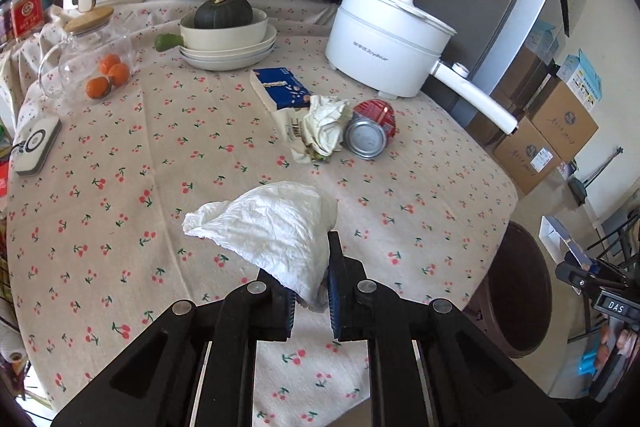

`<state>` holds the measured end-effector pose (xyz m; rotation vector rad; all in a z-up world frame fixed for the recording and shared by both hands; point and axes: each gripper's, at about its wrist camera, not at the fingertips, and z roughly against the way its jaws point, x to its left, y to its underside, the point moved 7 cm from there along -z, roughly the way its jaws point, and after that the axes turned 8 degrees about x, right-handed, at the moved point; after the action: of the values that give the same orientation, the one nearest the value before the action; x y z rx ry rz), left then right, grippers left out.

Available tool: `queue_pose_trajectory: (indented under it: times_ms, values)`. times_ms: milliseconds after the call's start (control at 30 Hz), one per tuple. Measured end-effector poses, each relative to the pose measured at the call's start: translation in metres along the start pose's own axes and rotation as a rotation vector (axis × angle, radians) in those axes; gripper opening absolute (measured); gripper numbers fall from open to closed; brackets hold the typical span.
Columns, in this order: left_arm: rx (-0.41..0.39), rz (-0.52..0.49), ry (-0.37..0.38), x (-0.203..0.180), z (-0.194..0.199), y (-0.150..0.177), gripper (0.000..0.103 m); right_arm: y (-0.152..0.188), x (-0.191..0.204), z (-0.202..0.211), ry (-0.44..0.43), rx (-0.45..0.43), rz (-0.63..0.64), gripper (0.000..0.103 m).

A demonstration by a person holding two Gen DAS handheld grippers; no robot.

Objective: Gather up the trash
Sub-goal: 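Carry the tissue and blue box over the bin and open both tools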

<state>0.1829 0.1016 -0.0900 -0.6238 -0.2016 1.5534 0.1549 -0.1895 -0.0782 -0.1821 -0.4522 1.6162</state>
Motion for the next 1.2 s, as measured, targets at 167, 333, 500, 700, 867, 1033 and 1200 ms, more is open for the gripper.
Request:
queue_pose_trajectory:
  times_ms: [167, 333, 500, 700, 867, 1033, 1200]
  values:
    - [-0.017, -0.001, 0.062, -0.03, 0.021, 0.017, 0.013, 0.016, -0.015, 0.017, -0.018, -0.017, -0.051, 0.071]
    - [-0.019, -0.033, 0.105, -0.063, 0.03, 0.029, 0.013, 0.029, -0.031, 0.032, -0.02, -0.038, -0.087, 0.071]
    - [-0.001, -0.076, 0.151, -0.1, 0.025, 0.035, 0.013, 0.039, -0.052, 0.039, -0.008, -0.048, -0.119, 0.071]
    - [0.038, -0.135, 0.203, -0.148, 0.006, 0.039, 0.013, 0.051, -0.086, 0.041, 0.014, -0.035, -0.179, 0.071]
    - [0.094, -0.198, 0.249, -0.198, -0.018, 0.049, 0.013, 0.061, -0.11, 0.038, 0.032, -0.014, -0.213, 0.071]
    - [0.156, -0.274, 0.267, -0.244, -0.044, 0.065, 0.013, 0.07, -0.128, 0.035, 0.046, 0.006, -0.231, 0.071]
    - [0.206, -0.334, 0.279, -0.277, -0.068, 0.081, 0.014, 0.077, -0.144, 0.035, 0.055, 0.018, -0.252, 0.072]
